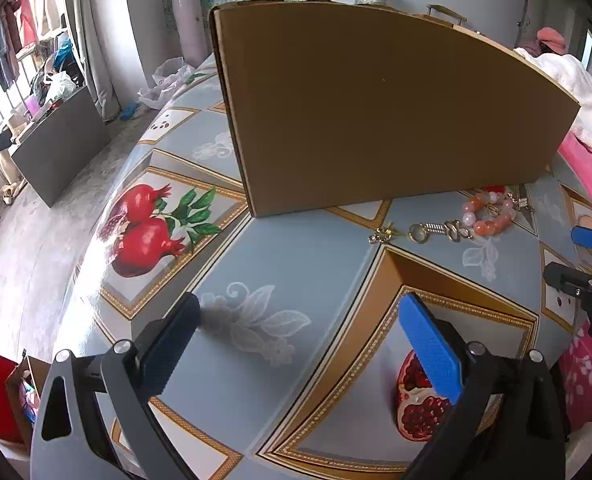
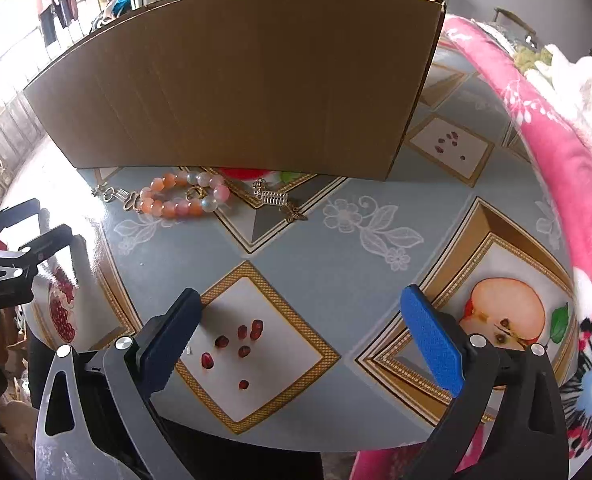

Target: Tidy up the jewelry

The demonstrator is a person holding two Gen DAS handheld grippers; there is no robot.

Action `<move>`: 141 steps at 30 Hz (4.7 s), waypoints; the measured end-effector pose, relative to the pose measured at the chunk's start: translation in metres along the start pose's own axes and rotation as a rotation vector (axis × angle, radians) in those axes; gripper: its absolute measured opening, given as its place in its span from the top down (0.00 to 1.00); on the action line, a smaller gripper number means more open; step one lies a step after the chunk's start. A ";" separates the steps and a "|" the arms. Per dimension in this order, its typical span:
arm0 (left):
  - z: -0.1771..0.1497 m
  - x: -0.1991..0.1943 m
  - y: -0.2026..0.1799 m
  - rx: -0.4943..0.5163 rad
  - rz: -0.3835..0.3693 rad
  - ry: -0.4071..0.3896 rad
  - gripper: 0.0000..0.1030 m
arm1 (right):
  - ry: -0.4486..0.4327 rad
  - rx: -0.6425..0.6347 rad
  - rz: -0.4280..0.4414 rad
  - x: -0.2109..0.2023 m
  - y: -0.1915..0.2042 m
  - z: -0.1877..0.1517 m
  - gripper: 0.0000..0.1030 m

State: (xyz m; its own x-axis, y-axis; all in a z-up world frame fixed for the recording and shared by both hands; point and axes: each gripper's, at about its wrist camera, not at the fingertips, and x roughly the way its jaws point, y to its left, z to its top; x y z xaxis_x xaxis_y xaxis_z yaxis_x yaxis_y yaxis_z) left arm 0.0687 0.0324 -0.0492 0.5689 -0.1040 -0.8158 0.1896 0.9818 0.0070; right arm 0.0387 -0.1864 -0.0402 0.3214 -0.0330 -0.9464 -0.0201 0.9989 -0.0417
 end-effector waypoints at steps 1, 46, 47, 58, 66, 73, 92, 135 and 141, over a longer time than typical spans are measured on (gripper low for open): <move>0.000 0.000 0.000 0.000 -0.001 -0.002 0.05 | 0.002 -0.002 0.007 0.000 -0.002 0.001 0.08; -0.005 0.000 0.004 0.047 -0.047 -0.068 0.05 | -0.101 -0.386 0.240 -0.003 0.065 0.048 0.93; -0.005 0.000 0.003 0.047 -0.047 -0.068 0.05 | -0.125 -0.354 0.246 -0.009 0.057 0.052 0.93; -0.005 0.000 0.003 0.040 -0.041 -0.065 0.05 | -0.300 -0.014 0.230 -0.074 -0.038 0.058 0.93; -0.005 -0.002 0.003 0.032 -0.034 -0.061 0.05 | -0.132 -0.069 -0.004 -0.025 -0.041 0.033 0.85; -0.005 -0.002 0.002 0.032 -0.031 -0.058 0.05 | -0.163 0.011 0.143 -0.023 -0.039 0.042 0.63; -0.007 -0.004 0.001 0.028 -0.059 -0.091 0.05 | -0.113 0.149 0.521 0.000 -0.011 0.066 0.70; 0.022 0.010 -0.050 0.123 -0.217 -0.126 0.80 | -0.062 0.096 0.469 -0.004 -0.011 0.004 0.67; 0.020 0.011 -0.050 0.124 -0.213 -0.138 0.84 | -0.068 0.105 0.470 -0.005 -0.014 0.002 0.67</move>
State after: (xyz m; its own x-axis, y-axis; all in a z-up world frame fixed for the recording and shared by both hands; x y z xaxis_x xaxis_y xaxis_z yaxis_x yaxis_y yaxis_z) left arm 0.0812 -0.0210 -0.0469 0.6073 -0.3351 -0.7204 0.4087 0.9093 -0.0785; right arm 0.0395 -0.1998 -0.0342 0.3614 0.4211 -0.8319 -0.0835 0.9032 0.4210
